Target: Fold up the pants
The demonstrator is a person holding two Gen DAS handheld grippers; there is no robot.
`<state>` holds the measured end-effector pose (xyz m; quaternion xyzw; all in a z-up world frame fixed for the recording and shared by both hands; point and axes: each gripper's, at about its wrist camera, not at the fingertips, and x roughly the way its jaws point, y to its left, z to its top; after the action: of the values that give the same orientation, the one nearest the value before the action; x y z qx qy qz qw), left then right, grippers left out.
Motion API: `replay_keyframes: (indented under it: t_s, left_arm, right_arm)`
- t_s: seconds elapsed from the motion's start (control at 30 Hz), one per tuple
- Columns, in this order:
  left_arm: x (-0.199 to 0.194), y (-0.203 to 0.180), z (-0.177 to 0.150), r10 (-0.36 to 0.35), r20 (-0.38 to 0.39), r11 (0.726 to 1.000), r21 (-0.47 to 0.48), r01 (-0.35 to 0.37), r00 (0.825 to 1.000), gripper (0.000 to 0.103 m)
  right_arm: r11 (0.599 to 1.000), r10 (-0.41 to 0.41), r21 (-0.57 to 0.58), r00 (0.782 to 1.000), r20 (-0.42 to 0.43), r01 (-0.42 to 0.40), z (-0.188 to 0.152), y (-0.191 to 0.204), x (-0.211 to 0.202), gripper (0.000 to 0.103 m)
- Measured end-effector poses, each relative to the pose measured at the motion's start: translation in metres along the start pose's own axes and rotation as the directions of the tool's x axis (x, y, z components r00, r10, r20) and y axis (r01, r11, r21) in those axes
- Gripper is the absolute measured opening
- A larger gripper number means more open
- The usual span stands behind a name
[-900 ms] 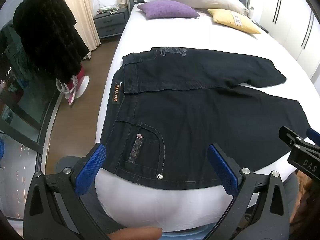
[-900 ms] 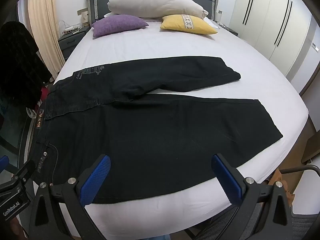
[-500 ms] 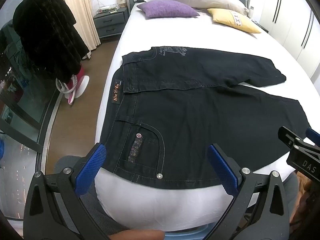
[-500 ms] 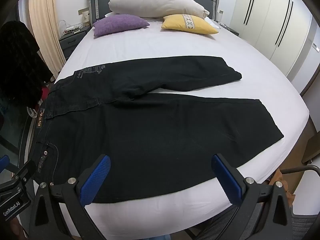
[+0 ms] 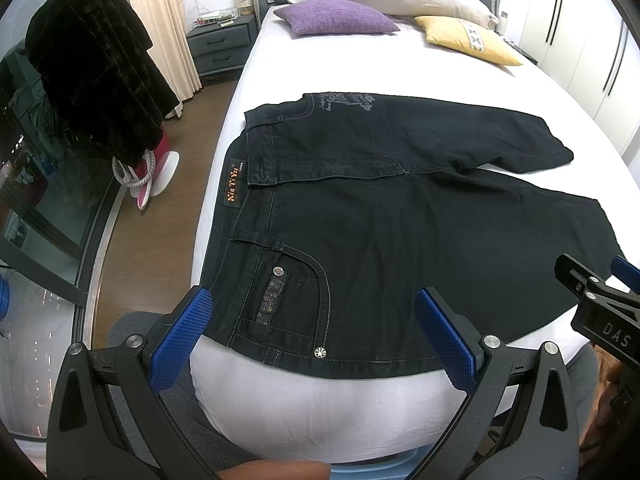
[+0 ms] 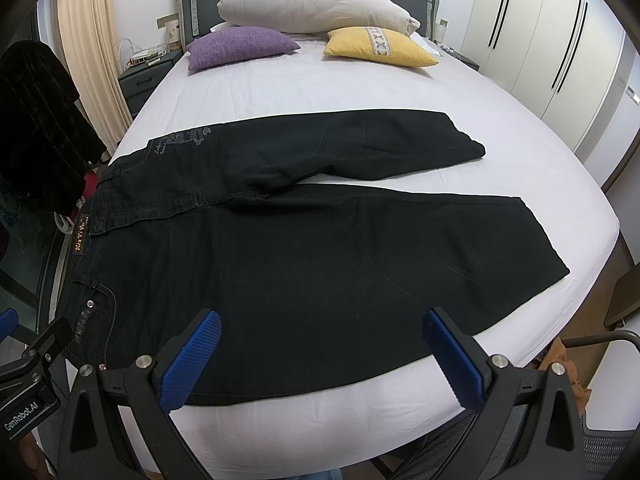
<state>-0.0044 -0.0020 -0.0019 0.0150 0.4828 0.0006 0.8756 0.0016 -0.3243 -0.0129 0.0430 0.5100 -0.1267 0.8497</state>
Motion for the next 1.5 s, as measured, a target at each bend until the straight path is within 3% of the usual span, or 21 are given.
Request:
replay_keyframes:
  t_s: [1.5]
  left_arm:
    - [0.0023, 0.0011, 0.0013, -0.001, -0.004, 1.0, 0.003, 0.001, 1.0, 0.103]
  right_arm:
    - [1.0, 0.002, -0.002, 1.0, -0.004, -0.002, -0.0022, 0.002, 0.0022, 0.103]
